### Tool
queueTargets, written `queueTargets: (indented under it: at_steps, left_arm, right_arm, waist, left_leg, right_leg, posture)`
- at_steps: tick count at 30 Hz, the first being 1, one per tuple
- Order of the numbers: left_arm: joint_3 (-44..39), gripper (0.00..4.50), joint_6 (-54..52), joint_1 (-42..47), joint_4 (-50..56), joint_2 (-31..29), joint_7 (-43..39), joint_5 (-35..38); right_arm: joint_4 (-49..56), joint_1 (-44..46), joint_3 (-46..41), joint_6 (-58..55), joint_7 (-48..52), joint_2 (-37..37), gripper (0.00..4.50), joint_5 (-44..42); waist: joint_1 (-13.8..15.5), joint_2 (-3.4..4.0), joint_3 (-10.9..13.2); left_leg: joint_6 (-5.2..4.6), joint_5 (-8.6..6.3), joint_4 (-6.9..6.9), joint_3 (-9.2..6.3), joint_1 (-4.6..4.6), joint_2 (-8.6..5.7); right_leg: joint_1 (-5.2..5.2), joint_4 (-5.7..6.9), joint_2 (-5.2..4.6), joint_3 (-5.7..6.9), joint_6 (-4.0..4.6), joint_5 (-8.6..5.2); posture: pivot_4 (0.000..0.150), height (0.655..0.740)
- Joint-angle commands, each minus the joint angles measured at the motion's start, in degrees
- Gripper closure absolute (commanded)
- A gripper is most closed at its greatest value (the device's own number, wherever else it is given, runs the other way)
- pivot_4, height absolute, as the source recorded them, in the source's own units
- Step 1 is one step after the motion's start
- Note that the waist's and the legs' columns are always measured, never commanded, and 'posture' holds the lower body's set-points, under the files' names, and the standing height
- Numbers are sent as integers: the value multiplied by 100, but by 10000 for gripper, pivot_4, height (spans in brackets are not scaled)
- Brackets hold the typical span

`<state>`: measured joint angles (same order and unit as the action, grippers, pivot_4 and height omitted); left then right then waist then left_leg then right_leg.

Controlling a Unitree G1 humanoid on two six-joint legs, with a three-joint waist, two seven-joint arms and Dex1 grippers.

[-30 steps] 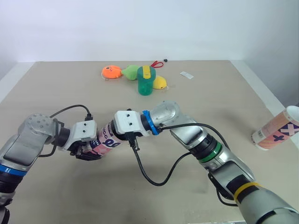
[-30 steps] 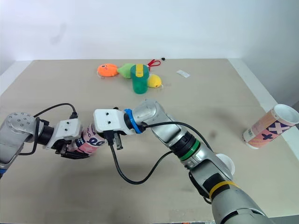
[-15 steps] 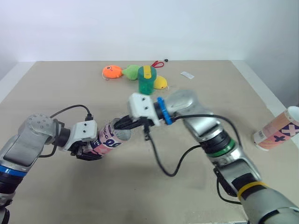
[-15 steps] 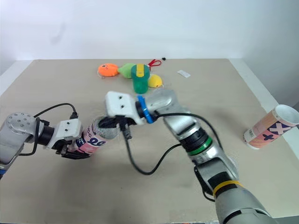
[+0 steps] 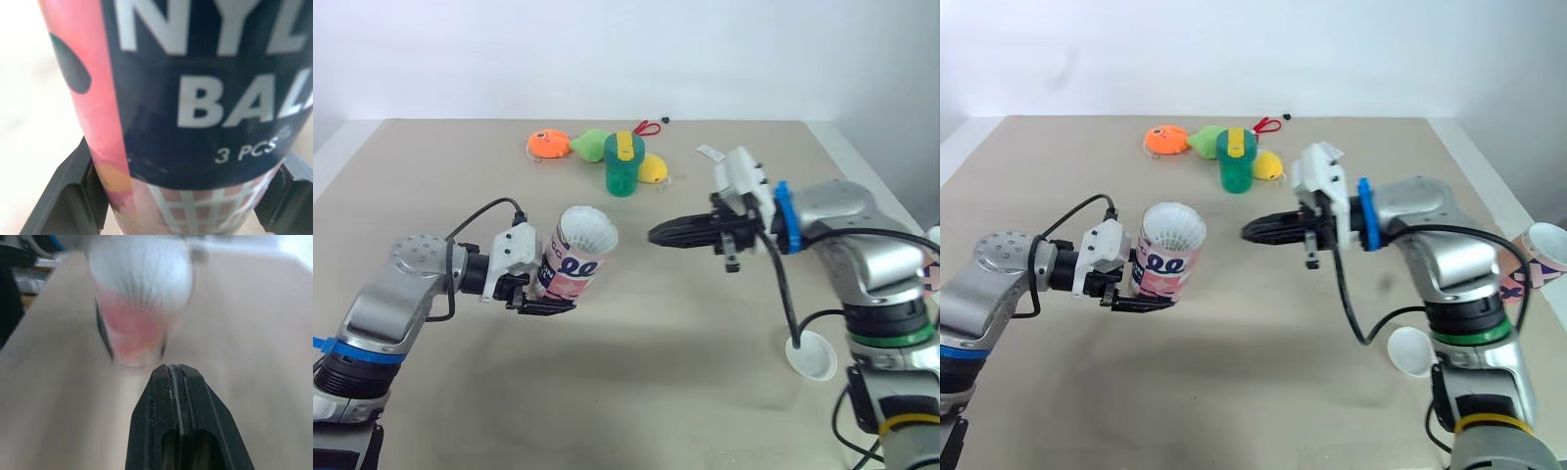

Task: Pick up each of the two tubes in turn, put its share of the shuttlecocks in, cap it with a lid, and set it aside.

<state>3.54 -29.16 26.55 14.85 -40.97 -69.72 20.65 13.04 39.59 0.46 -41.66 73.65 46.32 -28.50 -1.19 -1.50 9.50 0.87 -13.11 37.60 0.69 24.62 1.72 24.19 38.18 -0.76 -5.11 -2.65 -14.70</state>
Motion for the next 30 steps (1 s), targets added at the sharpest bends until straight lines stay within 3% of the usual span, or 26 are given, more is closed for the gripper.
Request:
queueTargets:
  at_steps: [1,3,6,7,10,12,17,30]
  left_arm:
    - [-49,11287,111,-191,255,601,638,236]
    - [22,11287,313,-353,229,985,929,182]
    - [262,11287,857,-664,4,1739,1508,-57]
    - [300,11287,987,-747,-92,1951,1678,-94]
    - [469,11287,1255,-972,-296,2157,1834,-279]
    - [568,11287,1484,-1140,-526,2255,1916,-393]
    - [738,11287,1978,-1408,-1215,2219,1896,-658]
    - [808,11287,2202,-1551,-1593,2137,1795,-673]
  right_arm:
    - [243,-453,-552,-113,219,733,38505,-170]
    - [174,-739,-649,-1,311,1149,34013,-96]
    - [-111,-1517,-841,328,581,1948,20999,218]
    - [-177,-1759,-923,426,609,2100,14738,289]
    - [-228,-2278,-1087,634,613,2294,3035,362]
    - [-338,-2650,-1151,874,580,2405,413,555]
    - [-870,-3325,-1079,1716,441,2664,413,1220]
    - [-1706,-3246,-548,2542,73,2104,413,1747]
  waist:
    - [-1,3,0]
    - [-14,3,0]
    - [-13,7,-1]
    - [-6,8,-2]
    - [-4,5,0]
    - [-14,6,-1]
    - [-17,8,0]
    - [-30,23,-12]
  left_leg:
    - [-3,-2,1,-2,2,-6]
    - [-5,-3,2,-2,5,-10]
    - [-8,-4,6,2,-1,-16]
    - [-8,-4,11,2,-1,-13]
    - [-8,-4,19,-2,-25,-17]
    - [-11,-2,24,-2,-42,-17]
    - [-17,3,24,11,-86,-16]
    - [-16,6,17,72,-134,-9]
  right_leg:
    - [-1,-1,-7,3,-3,-2]
    - [-1,-2,-16,5,-8,-4]
    - [-3,-1,-17,-2,-8,1]
    - [-7,-4,-15,4,-8,3]
    - [-38,-6,-15,4,-15,1]
    - [-55,-6,-11,3,-17,0]
    - [-87,-6,-10,-8,-52,-12]
    - [-108,-6,0,-72,-70,2]
  posture:
    - [1500,7400]
    - [1500,7400]
    - [1500,7400]
    - [1500,7400]
    - [1500,7400]
    - [1500,7400]
    - [1500,7400]
    - [1500,7400]
